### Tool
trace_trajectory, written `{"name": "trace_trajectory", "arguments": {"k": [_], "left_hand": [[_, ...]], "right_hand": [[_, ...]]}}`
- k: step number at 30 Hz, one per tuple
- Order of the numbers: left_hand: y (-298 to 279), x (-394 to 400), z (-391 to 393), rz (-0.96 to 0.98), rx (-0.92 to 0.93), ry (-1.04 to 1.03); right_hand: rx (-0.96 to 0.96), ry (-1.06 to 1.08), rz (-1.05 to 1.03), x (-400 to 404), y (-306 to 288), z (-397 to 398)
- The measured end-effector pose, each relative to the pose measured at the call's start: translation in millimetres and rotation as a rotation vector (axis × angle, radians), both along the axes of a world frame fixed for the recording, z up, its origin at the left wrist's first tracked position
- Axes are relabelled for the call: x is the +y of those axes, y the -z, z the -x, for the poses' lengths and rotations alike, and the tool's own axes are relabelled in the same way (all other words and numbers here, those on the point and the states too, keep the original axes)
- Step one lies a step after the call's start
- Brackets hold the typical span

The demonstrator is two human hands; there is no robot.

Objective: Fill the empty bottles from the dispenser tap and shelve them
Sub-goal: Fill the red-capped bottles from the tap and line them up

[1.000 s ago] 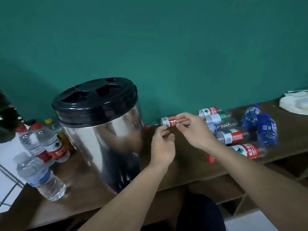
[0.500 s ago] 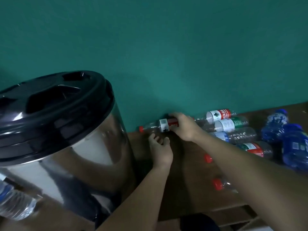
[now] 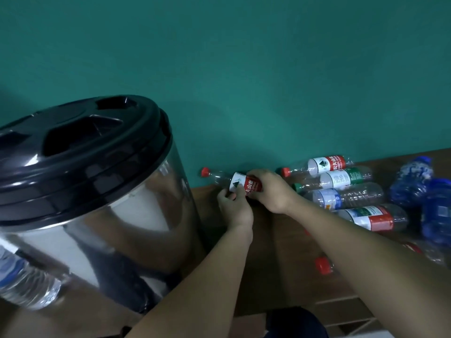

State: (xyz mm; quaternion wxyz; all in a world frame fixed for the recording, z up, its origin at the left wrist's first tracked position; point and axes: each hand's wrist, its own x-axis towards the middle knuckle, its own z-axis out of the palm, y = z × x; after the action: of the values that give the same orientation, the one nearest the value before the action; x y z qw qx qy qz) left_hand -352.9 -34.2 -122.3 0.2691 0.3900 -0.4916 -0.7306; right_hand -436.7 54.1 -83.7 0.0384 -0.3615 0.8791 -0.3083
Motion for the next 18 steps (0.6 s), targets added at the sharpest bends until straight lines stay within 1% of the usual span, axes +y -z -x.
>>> {"name": "trace_trajectory", "arguments": {"k": [3,7,8,10,13,18], "left_hand": [[-7,8,-17,0.043,0.036,0.033],[-15,21,-45,0.066,0.074,0.091],[-17,24,-55,0.081,0.073,0.109],[-17,32,-77,0.120,0.076,0.135],[-17,46,-116,0.191,0.135,0.188],[-21,68,-189,0.352,0.208,0.366]], "right_hand": [[-0.101,0.028,0.104,19,-6,-23],[-0.346,-0.008,0.277,45,-13,-63],[-0.378,-0.004,0.315,50,-18,-74],[-0.386,0.015,0.343,60,-32,-95],[-0.355,0.038,0.371,67,-50,-124],[-0.336,0.056,0.280,74,-74,-183]]}}
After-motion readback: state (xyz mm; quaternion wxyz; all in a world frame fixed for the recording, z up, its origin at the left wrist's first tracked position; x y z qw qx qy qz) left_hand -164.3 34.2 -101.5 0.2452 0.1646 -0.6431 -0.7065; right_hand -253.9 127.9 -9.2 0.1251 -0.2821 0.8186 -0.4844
